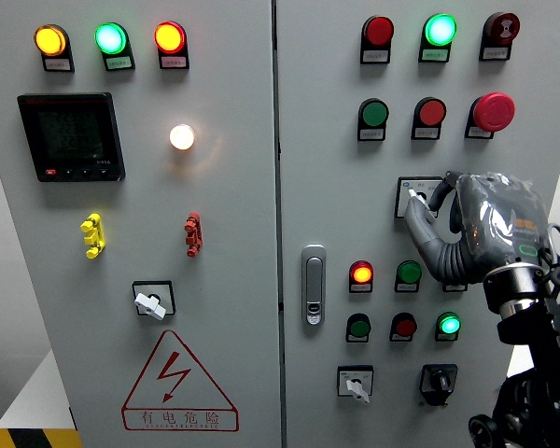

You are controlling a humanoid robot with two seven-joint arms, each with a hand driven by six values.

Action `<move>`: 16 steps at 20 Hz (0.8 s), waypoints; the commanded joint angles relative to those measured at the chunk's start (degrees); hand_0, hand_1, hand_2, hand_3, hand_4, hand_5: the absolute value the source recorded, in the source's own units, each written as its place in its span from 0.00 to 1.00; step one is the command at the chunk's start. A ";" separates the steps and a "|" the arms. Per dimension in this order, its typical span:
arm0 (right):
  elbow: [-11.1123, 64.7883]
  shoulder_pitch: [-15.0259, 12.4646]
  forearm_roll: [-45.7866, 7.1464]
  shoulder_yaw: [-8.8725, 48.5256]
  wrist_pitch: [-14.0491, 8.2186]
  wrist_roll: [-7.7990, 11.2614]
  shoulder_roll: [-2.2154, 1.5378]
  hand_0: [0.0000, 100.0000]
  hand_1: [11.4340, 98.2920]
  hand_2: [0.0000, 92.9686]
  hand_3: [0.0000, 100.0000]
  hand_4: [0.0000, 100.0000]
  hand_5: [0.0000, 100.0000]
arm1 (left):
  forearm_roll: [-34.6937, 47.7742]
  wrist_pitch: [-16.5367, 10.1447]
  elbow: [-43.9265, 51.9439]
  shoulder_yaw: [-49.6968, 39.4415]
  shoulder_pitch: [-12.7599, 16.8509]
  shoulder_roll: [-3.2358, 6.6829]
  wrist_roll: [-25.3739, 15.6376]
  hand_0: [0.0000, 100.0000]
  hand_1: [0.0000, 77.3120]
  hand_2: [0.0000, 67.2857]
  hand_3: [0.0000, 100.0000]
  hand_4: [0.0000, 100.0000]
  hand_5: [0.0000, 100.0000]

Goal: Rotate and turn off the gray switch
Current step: 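Rotate the white switch handle counterclockwise with the right hand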

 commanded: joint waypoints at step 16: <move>0.06 0.00 0.00 -0.08 -0.18 -0.31 0.08 0.78 0.25 0.78 0.90 1.00 0.97 | 0.00 0.00 0.00 0.00 0.00 0.01 0.00 0.34 0.00 0.18 0.22 0.12 0.12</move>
